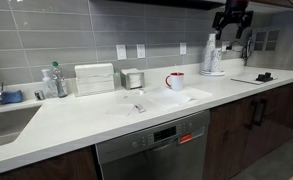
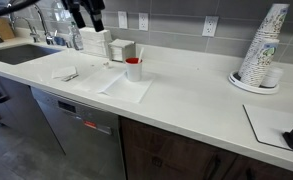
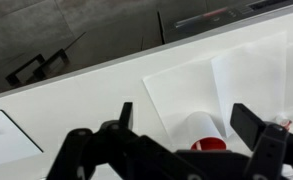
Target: Move the cup to the left
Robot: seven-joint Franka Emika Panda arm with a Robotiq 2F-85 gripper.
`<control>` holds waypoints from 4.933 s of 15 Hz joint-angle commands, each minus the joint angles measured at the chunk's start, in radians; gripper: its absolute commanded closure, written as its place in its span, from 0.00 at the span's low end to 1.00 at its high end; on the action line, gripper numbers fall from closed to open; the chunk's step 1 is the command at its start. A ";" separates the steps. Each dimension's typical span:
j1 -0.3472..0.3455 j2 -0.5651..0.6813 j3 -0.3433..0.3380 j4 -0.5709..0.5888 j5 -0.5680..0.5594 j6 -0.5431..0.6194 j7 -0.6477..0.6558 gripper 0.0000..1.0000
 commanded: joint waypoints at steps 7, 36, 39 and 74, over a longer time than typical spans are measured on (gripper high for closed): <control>0.033 0.495 0.016 0.400 0.141 0.008 0.144 0.00; 0.025 0.881 0.030 0.652 0.276 0.083 0.286 0.00; 0.022 0.919 0.033 0.681 0.294 0.092 0.295 0.00; 0.093 0.723 0.067 0.536 0.216 0.028 0.185 0.98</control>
